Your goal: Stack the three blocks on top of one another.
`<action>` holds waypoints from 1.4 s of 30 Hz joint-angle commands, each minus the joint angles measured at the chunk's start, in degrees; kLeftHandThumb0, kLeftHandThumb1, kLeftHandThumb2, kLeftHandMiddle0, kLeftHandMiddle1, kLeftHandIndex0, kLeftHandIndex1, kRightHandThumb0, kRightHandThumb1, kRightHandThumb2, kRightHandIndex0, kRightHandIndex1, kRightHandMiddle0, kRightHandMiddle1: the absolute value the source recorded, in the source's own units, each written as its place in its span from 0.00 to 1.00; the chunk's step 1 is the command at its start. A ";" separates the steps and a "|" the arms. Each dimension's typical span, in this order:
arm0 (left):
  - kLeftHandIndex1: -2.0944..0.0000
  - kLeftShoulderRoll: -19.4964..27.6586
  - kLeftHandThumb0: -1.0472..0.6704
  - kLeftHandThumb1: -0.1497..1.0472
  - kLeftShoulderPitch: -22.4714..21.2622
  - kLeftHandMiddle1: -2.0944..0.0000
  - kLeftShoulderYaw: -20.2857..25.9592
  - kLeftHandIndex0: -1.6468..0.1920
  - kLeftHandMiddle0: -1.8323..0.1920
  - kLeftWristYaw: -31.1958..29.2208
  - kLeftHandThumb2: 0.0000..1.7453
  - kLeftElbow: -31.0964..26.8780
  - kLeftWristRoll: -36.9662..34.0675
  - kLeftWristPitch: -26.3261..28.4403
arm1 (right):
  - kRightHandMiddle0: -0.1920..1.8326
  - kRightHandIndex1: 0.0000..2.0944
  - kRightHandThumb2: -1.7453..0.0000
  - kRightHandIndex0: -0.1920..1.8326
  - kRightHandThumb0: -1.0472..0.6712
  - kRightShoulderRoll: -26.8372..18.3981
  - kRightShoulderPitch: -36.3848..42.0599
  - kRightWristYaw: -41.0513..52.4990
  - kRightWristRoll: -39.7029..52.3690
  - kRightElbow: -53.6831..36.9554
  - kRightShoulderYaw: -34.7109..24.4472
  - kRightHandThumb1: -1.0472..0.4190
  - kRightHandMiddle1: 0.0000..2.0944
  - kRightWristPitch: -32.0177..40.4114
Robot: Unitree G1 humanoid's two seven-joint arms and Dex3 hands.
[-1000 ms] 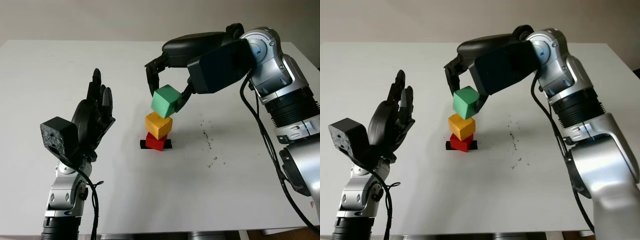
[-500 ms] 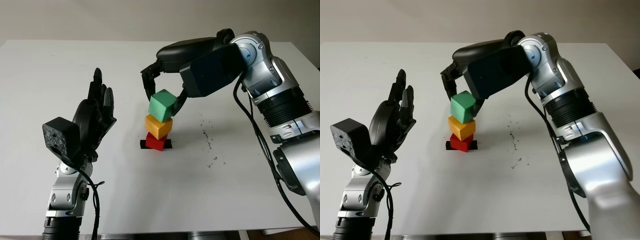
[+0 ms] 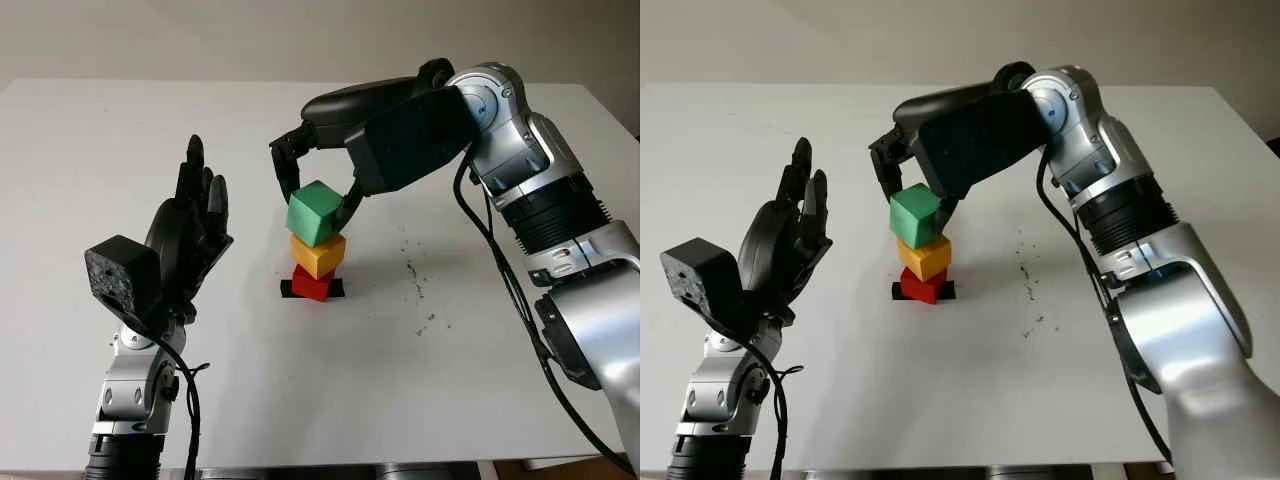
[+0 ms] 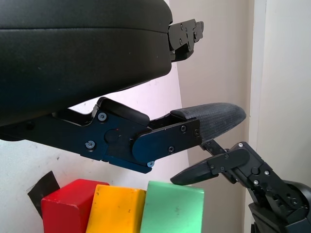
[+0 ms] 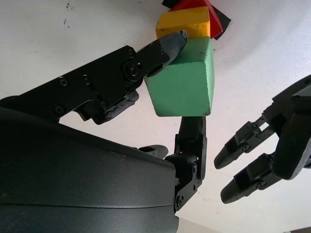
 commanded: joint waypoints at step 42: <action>1.00 -0.06 0.16 1.00 0.32 1.00 -0.05 1.00 1.00 0.04 0.40 -0.30 0.16 -0.61 | 0.02 0.00 0.97 0.00 0.18 -3.15 1.26 6.92 -1.88 -5.26 1.82 0.15 0.04 0.93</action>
